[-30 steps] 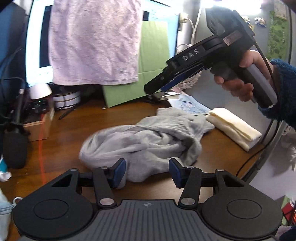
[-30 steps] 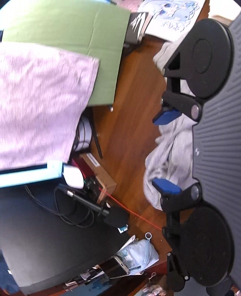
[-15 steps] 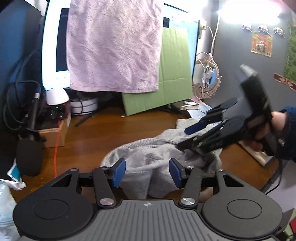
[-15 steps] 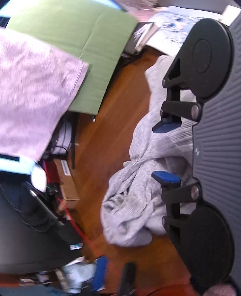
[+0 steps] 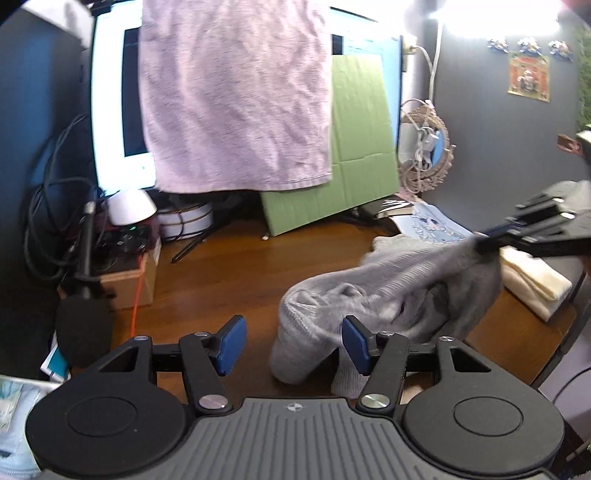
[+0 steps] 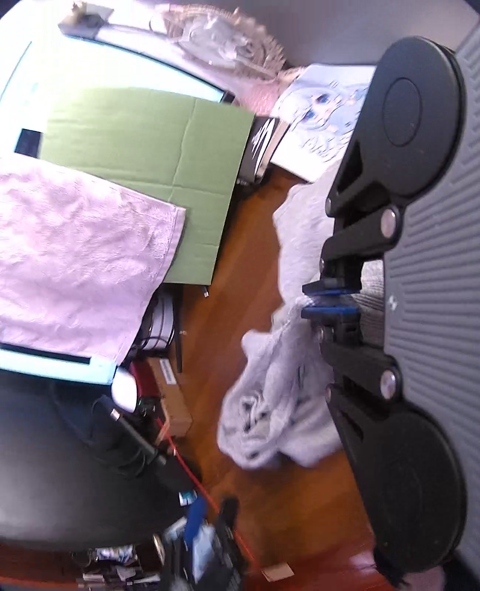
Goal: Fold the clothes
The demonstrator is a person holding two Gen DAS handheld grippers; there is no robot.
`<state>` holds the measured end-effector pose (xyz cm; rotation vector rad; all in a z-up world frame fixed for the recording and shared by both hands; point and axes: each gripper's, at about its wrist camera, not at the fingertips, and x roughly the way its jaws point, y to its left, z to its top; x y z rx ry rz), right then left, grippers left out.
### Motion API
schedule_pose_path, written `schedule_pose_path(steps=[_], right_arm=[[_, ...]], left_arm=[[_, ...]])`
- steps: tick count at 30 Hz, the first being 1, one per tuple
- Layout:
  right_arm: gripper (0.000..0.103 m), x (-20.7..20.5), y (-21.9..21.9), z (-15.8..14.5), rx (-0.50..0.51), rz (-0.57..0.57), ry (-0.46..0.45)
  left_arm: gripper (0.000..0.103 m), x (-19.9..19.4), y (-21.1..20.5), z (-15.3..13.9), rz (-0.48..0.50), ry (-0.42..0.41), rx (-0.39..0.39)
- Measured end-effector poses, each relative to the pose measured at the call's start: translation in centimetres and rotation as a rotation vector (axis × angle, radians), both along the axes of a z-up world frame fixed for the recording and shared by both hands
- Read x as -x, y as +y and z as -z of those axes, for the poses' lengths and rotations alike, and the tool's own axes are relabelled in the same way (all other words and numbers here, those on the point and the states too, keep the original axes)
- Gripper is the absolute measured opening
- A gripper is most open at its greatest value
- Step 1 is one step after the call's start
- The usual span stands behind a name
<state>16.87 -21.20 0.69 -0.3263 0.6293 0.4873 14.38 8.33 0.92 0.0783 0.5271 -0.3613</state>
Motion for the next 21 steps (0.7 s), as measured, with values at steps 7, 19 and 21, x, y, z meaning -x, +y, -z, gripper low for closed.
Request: schedule_pose_path(steps=[7, 19, 21], right_arm=[[0.008, 6.7, -2.4, 3.0, 0.009, -0.005, 0.121], [0.038, 6.4, 2.8, 1.9, 0.044, -0.130, 0.014], [0.038, 4.9, 5.0, 2.8, 0.073, -0.158, 0.017]], left_arm=[[0.060, 1.0, -1.8, 0.5, 0.063, 0.008, 0.002], [0.060, 2.0, -2.3, 0.3, 0.088, 0.001, 0.015], [0.060, 2.2, -2.1, 0.3, 0.083, 0.002, 0.019]])
